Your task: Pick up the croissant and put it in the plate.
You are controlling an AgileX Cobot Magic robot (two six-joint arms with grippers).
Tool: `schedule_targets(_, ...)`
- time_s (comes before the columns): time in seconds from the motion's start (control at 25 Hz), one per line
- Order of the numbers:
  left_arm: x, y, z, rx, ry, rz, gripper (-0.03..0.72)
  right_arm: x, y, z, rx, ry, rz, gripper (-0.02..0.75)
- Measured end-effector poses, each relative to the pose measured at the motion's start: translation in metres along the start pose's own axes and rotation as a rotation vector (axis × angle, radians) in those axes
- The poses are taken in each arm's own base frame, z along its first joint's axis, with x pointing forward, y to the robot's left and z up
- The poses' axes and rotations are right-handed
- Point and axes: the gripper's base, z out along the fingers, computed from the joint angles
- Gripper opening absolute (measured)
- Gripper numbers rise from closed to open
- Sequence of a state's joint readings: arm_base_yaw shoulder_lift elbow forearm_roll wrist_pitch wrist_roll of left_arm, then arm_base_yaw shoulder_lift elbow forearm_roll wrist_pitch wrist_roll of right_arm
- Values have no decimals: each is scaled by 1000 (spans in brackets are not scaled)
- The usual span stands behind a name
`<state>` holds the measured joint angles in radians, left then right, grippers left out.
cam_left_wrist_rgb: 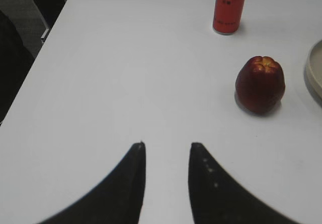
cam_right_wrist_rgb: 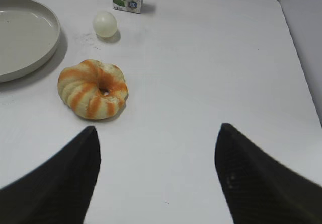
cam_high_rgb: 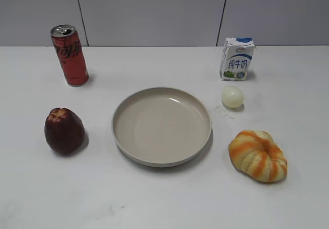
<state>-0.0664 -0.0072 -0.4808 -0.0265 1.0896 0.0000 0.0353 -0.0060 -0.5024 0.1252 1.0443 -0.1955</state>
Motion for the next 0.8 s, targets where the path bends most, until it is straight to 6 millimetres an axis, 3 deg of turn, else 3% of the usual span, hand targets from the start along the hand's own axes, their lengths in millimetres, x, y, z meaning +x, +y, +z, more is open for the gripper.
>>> schedule_targets(0.6, 0, 0, 0, 0, 0, 0, 233, 0, 0, 0, 0, -2, 0, 536)
schedule_targets(0.8, 0, 0, 0, 0, 0, 0, 233, -14, -3, 12, -9, 40, 14, 536)
